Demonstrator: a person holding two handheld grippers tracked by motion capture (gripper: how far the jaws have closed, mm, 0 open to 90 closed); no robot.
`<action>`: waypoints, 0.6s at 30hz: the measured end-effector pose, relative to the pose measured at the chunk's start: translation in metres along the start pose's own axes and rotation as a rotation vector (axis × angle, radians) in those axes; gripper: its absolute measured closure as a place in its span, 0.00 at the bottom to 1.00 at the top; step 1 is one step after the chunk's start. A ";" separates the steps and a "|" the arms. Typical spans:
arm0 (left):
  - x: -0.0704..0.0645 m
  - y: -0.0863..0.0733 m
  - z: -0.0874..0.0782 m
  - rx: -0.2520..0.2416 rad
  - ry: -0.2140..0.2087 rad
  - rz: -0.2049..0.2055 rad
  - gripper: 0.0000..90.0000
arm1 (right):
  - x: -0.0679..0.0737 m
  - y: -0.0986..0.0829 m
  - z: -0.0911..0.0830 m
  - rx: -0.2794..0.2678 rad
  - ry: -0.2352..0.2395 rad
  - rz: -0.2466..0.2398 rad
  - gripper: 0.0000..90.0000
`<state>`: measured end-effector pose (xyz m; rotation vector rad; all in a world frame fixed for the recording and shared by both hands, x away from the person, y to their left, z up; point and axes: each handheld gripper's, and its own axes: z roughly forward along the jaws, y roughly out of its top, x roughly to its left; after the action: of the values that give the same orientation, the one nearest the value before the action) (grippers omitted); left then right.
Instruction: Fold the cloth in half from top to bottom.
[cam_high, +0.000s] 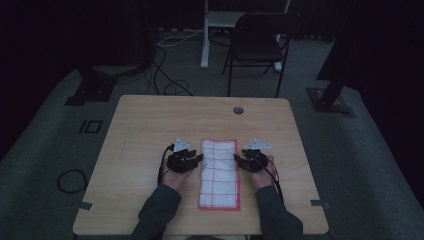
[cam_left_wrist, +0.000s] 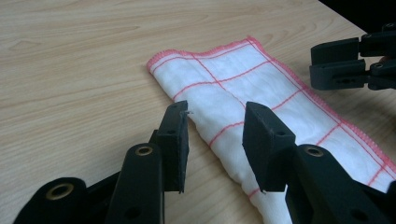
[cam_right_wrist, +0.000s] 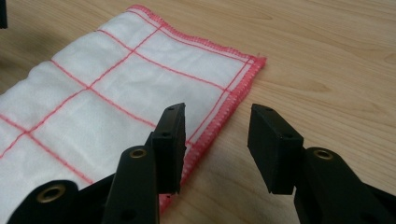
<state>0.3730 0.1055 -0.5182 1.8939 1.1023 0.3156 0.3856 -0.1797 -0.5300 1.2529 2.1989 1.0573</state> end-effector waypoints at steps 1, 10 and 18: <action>0.000 0.001 0.002 -0.003 0.001 0.001 0.68 | 0.000 0.000 0.001 -0.002 0.001 0.002 0.63; -0.001 0.006 0.021 0.026 0.020 -0.006 0.68 | -0.002 0.003 0.013 0.005 -0.018 0.028 0.65; 0.005 0.009 0.034 0.048 0.051 -0.039 0.67 | -0.004 0.010 0.023 0.017 -0.035 0.047 0.66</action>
<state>0.4011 0.0879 -0.5309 1.9133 1.1891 0.3199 0.4082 -0.1700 -0.5375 1.3264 2.1663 1.0282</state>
